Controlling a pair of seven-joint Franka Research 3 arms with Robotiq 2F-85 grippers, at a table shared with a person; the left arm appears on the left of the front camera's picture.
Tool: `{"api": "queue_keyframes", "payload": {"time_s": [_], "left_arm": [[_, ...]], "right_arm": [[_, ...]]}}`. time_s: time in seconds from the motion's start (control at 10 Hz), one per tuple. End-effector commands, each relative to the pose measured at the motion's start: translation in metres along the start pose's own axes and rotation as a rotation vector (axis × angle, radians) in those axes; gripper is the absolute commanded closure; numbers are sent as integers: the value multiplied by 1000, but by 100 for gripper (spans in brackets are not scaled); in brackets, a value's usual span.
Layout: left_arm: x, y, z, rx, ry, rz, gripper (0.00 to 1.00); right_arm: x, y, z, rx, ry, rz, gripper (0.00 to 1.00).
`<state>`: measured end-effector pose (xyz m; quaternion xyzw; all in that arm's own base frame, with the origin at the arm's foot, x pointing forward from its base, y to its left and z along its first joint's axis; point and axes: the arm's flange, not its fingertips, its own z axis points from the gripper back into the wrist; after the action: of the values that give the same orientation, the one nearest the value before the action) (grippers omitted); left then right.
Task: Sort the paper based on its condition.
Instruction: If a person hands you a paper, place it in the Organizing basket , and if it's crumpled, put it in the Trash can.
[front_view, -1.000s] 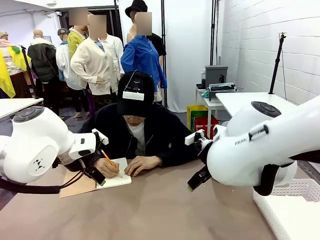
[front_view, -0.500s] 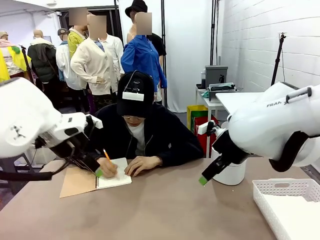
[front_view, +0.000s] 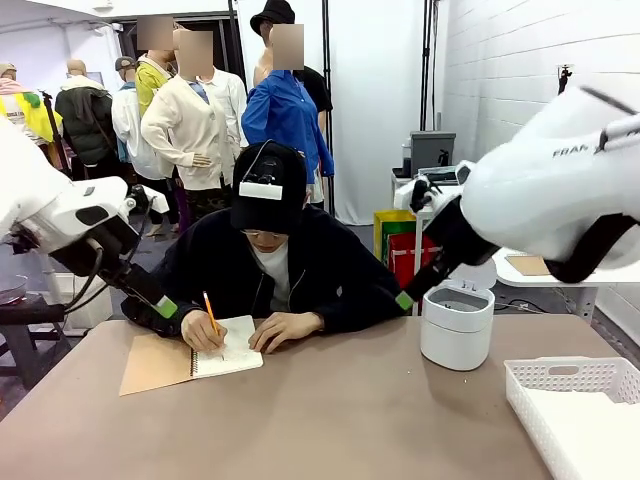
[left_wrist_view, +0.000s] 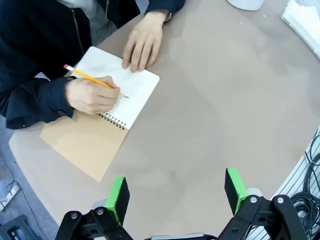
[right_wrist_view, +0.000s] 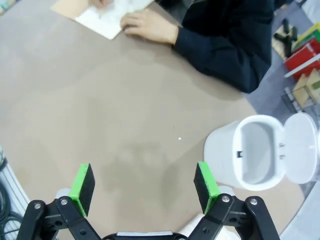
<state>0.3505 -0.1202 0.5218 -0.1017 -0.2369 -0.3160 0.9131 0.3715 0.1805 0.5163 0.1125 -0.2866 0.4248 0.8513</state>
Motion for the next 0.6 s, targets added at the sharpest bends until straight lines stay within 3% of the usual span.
{"api": "queue_keyframes", "payload": {"time_s": [0.0,0.2,0.3,0.5], "left_arm": [[3,10,5,38,7,-26,0],[4,8,-7,114,-19,-99,0],[3,7,7,25,-12,-11,0],[3,7,7,25,-12,-11,0]], "right_arm": [[24,0,18,-9,30,-7,0],[30,-9,15,60,-31,52,0],[26,1,22,1,-2,8,0],[26,1,22,1,-2,8,0]]}}
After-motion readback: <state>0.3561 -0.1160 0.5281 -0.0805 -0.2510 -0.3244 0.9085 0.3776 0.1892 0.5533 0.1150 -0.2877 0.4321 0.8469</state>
